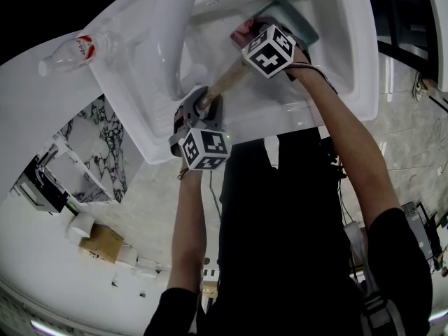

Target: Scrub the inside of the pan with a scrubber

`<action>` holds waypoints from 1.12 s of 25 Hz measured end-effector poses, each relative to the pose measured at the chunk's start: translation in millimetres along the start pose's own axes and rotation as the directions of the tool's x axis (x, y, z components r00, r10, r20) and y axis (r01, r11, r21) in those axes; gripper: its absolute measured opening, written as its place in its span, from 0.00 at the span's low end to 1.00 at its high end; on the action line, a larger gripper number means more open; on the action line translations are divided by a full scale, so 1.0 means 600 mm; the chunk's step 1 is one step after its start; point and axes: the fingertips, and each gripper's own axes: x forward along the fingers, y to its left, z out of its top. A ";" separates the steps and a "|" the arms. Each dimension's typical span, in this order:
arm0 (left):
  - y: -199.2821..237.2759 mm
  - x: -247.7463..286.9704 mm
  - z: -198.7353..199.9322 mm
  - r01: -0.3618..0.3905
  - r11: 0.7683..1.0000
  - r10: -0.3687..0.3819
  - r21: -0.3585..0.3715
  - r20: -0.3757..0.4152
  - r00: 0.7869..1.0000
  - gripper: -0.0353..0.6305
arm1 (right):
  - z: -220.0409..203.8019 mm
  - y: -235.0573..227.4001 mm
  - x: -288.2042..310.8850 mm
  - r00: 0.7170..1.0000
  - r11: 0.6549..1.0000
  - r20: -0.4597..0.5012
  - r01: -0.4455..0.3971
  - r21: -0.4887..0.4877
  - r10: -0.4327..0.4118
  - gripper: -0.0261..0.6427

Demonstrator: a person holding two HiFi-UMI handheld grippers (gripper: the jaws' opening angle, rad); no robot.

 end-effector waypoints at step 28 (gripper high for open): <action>-0.001 0.005 -0.001 -0.012 0.999 0.012 -0.044 -0.009 1.000 0.30 | -0.171 -0.124 -0.051 0.781 0.688 -0.391 0.067 -0.722 -0.487 0.10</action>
